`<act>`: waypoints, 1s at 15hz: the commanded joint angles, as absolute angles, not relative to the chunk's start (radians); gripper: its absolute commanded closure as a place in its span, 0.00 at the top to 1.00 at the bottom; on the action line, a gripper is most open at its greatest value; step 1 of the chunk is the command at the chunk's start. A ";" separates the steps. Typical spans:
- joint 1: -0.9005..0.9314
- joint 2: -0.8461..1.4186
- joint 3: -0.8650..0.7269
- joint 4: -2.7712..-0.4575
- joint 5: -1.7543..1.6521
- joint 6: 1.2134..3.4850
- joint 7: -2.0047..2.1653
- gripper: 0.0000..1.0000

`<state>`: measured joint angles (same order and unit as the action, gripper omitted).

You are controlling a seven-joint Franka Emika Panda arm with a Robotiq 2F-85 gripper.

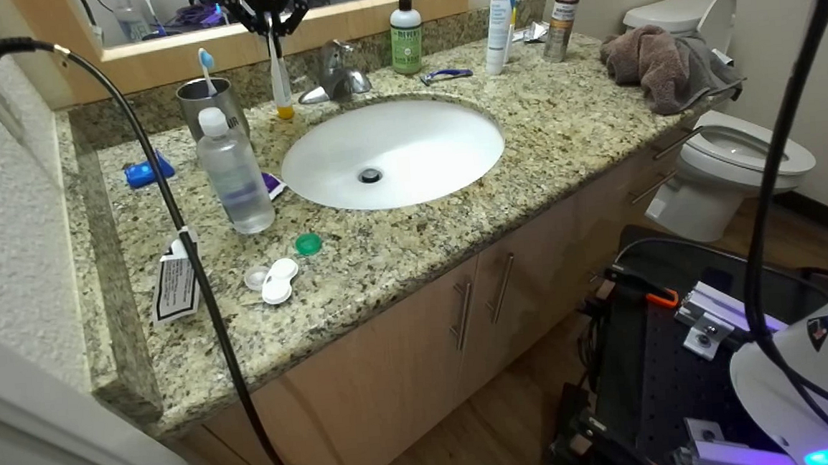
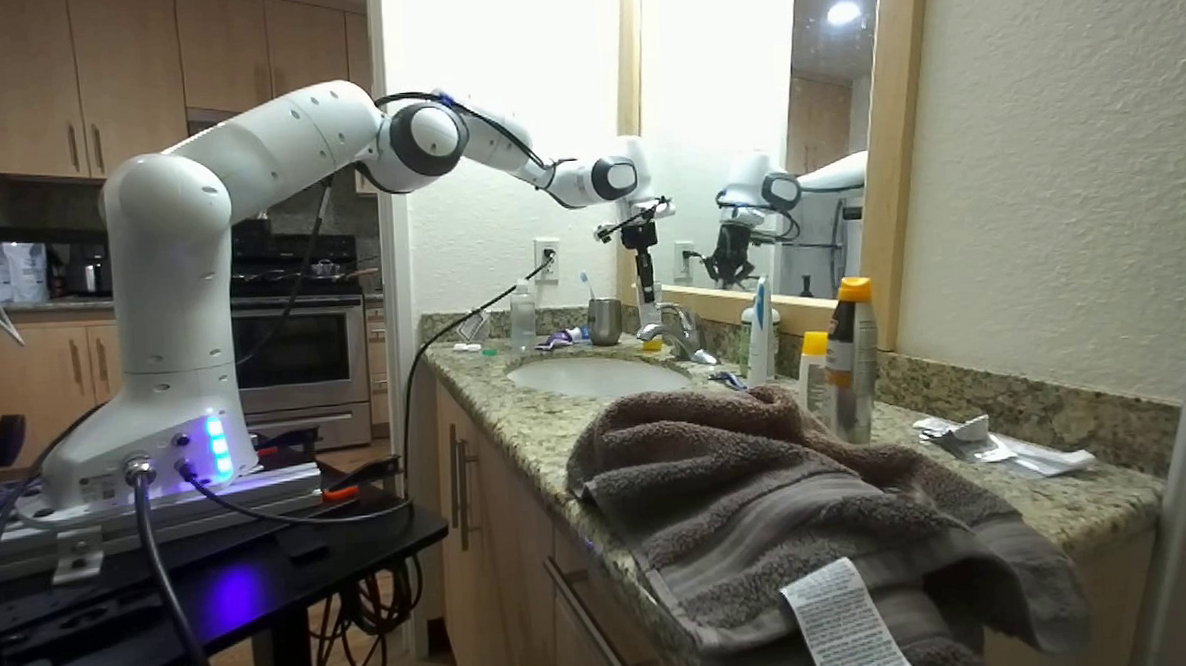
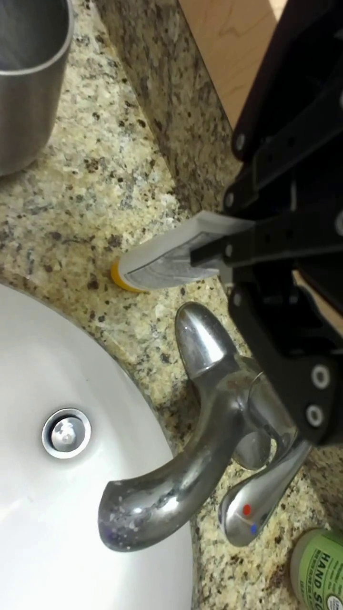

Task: Move the object with yellow lid to the left

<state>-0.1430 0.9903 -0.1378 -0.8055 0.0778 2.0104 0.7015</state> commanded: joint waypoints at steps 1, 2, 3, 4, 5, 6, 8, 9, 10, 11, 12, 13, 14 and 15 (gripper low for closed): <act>-0.151 1.033 -0.142 -0.717 0.081 1.931 0.738 0.02; -0.149 1.037 -0.145 -0.706 0.078 1.921 0.748 0.02; -0.148 1.043 -0.146 -0.695 0.076 1.908 0.757 0.02; -0.150 1.046 -0.144 -0.688 0.078 1.898 0.759 0.02; -0.150 1.048 -0.143 -0.682 0.078 1.890 0.762 0.02; -0.151 1.052 -0.143 -0.676 0.078 1.886 0.765 0.02; -0.151 1.059 -0.148 -0.665 0.075 1.888 0.778 0.02; -0.150 1.064 -0.150 -0.657 0.073 1.889 0.783 0.02; -0.149 1.068 -0.152 -0.653 0.072 1.896 0.789 0.02; -0.150 1.070 -0.153 -0.652 0.071 1.900 0.792 0.02; -0.149 1.071 -0.155 -0.651 0.070 1.900 0.797 0.02; -0.149 1.072 -0.156 -0.649 0.070 1.901 0.800 0.17; -0.146 1.074 -0.162 -0.646 0.066 1.895 0.816 0.23; -0.146 1.074 -0.162 -0.644 0.066 1.885 0.819 0.38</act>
